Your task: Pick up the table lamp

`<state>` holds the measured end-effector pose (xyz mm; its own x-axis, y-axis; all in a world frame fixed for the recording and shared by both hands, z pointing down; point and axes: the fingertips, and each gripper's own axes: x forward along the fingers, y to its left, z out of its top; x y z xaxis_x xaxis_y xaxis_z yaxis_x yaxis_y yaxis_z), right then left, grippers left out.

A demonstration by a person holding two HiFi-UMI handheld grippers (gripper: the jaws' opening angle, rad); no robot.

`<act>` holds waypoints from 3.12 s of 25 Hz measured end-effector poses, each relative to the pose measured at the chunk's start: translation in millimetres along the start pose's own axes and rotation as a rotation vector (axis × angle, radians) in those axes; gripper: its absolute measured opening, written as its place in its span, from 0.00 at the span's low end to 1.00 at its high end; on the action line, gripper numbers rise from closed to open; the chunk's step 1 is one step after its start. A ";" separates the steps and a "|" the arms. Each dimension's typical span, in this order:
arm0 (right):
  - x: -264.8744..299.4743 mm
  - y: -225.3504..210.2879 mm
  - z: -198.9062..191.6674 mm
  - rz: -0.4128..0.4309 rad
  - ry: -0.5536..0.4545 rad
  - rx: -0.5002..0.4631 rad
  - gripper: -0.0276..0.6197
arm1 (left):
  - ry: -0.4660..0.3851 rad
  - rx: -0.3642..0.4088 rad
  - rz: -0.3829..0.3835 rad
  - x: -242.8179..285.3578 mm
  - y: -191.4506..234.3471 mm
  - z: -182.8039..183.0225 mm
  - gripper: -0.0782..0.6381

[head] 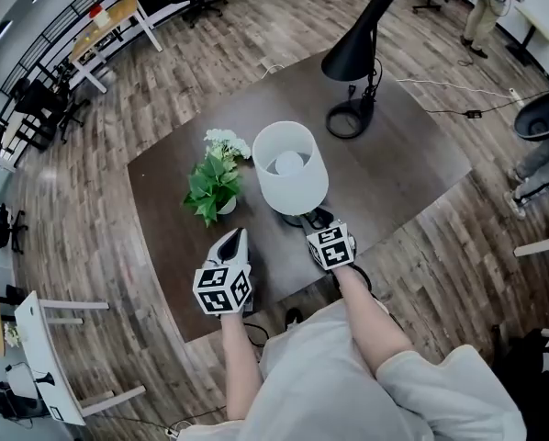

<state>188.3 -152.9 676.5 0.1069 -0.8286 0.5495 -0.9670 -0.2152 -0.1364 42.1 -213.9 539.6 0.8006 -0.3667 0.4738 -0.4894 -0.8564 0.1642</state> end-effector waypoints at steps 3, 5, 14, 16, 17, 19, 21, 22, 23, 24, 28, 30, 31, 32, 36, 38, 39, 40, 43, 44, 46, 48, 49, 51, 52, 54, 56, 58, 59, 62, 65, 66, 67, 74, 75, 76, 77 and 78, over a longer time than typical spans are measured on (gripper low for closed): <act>10.3 -6.0 3.5 0.036 0.026 -0.016 0.33 | -0.029 0.006 0.038 0.6 -0.6 17.5 0.11; 18.6 -8.1 6.8 0.067 0.035 -0.051 0.35 | -0.045 0.010 0.067 2.1 -2.6 25.1 0.11; 27.4 10.3 19.0 0.216 0.046 -0.195 0.40 | -0.053 -0.036 0.193 -9.5 -18.9 17.5 0.11; 31.0 9.9 17.0 0.227 0.043 -0.214 0.40 | -0.061 -0.052 0.226 -15.4 -20.3 12.8 0.11; 34.7 10.3 15.9 0.228 0.040 -0.232 0.40 | -0.065 -0.062 0.246 -19.5 -19.7 9.7 0.11; 39.8 12.0 13.7 0.234 0.037 -0.276 0.40 | -0.070 -0.086 0.289 -29.3 -20.8 1.9 0.11; 38.9 13.1 10.7 0.244 0.038 -0.290 0.40 | -0.069 -0.104 0.327 -39.4 -26.8 -8.0 0.11; 37.6 13.1 9.1 0.250 0.038 -0.287 0.40 | -0.064 -0.111 0.342 -43.7 -30.4 -13.5 0.11; 36.8 12.9 8.4 0.253 0.036 -0.283 0.39 | -0.056 -0.116 0.355 -47.0 -33.0 -18.4 0.11; 37.6 12.5 9.6 0.253 0.032 -0.278 0.39 | -0.047 -0.116 0.365 -49.0 -33.8 -21.3 0.11; 44.8 14.0 21.5 0.241 0.008 -0.249 0.38 | -0.016 -0.098 0.377 -50.9 -35.7 -14.1 0.11; 48.1 15.9 23.0 0.241 -0.001 -0.249 0.36 | -0.013 -0.091 0.379 -50.3 -39.8 -10.5 0.11; 50.5 16.1 22.8 0.241 -0.002 -0.246 0.36 | -0.015 -0.092 0.380 -48.9 -40.9 -10.1 0.11; 52.8 15.3 22.2 0.243 -0.001 -0.243 0.36 | -0.016 -0.097 0.380 -46.2 -42.4 -10.8 0.11; 61.3 10.9 26.4 0.250 -0.013 -0.258 0.36 | 0.006 -0.089 0.356 -28.9 -58.2 -16.0 0.11; 66.0 12.3 30.8 0.253 -0.019 -0.258 0.35 | 0.036 -0.055 0.330 -23.6 -69.6 -16.1 0.11; 67.3 12.4 33.0 0.250 -0.023 -0.261 0.36 | 0.047 -0.037 0.313 -21.6 -75.5 -16.2 0.11; 67.9 12.0 35.2 0.245 -0.028 -0.264 0.35 | 0.056 -0.023 0.297 -19.7 -80.1 -16.0 0.11; 69.1 13.8 45.0 0.236 -0.068 -0.258 0.33 | 0.068 -0.003 0.283 -17.2 -81.4 -14.5 0.11; 69.1 14.6 48.3 0.237 -0.084 -0.257 0.33 | 0.069 -0.001 0.285 -17.2 -80.1 -13.9 0.11; 66.0 14.3 55.4 0.241 -0.108 -0.255 0.31 | 0.070 0.001 0.284 -15.6 -79.5 -12.9 0.11; 62.4 12.9 61.2 0.252 -0.124 -0.252 0.29 | 0.074 0.002 0.273 -10.9 -82.2 -12.8 0.11; 60.7 11.9 63.8 0.255 -0.134 -0.253 0.28 | 0.075 0.004 0.265 -7.8 -84.4 -12.8 0.11; 56.8 12.1 70.0 0.266 -0.156 -0.253 0.27 | 0.080 0.013 0.246 -1.8 -89.6 -12.9 0.11; 55.5 13.2 72.2 0.273 -0.162 -0.252 0.27 | 0.084 0.020 0.236 0.8 -92.4 -13.1 0.11; 54.8 14.9 71.9 0.286 -0.162 -0.250 0.26 | 0.089 0.032 0.218 4.8 -97.7 -13.7 0.11; 54.4 14.4 68.7 0.296 -0.148 -0.243 0.26 | 0.092 0.038 0.206 7.5 -101.5 -14.9 0.11; 50.2 13.7 72.0 0.304 -0.146 -0.229 0.26 | 0.091 0.037 0.202 8.2 -103.4 -17.2 0.11; 47.3 14.3 75.9 0.310 -0.150 -0.223 0.26 | 0.089 0.034 0.204 7.8 -103.4 -18.3 0.11; 40.8 18.5 82.1 0.334 -0.155 -0.210 0.25 | 0.086 0.023 0.207 6.7 -103.2 -21.6 0.11; 36.0 20.0 78.0 0.354 -0.136 -0.190 0.25 | 0.094 0.014 0.200 7.5 -106.7 -26.8 0.11; 34.5 20.4 77.2 0.361 -0.126 -0.178 0.25 | 0.092 0.011 0.198 7.6 -107.6 -28.0 0.11; 33.3 20.9 77.0 0.367 -0.115 -0.164 0.25 | 0.089 0.009 0.196 7.9 -108.0 -28.7 0.11; 21.4 37.8 86.8 0.454 -0.085 -0.121 0.25 | 0.087 -0.005 0.201 6.4 -106.4 -35.7 0.11; 18.8 42.8 88.5 0.473 -0.085 -0.129 0.25 | 0.087 -0.009 0.206 4.5 -103.6 -36.7 0.11; 15.9 48.1 89.5 0.491 -0.080 -0.139 0.25 | 0.086 -0.016 0.216 1.2 -99.5 -37.6 0.11; 12.6 53.9 90.2 0.508 -0.073 -0.150 0.25 | 0.083 -0.029 0.230 -3.8 -93.9 -38.1 0.11; 9.3 60.3 91.1 0.525 -0.063 -0.162 0.25 | 0.078 -0.044 0.248 -10.0 -87.2 -37.9 0.11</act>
<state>152.0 -220.6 598.3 -0.3906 -0.8338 0.3902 -0.9167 0.3136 -0.2476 63.7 -121.9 553.3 0.6263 -0.5324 0.5695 -0.6831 -0.7267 0.0719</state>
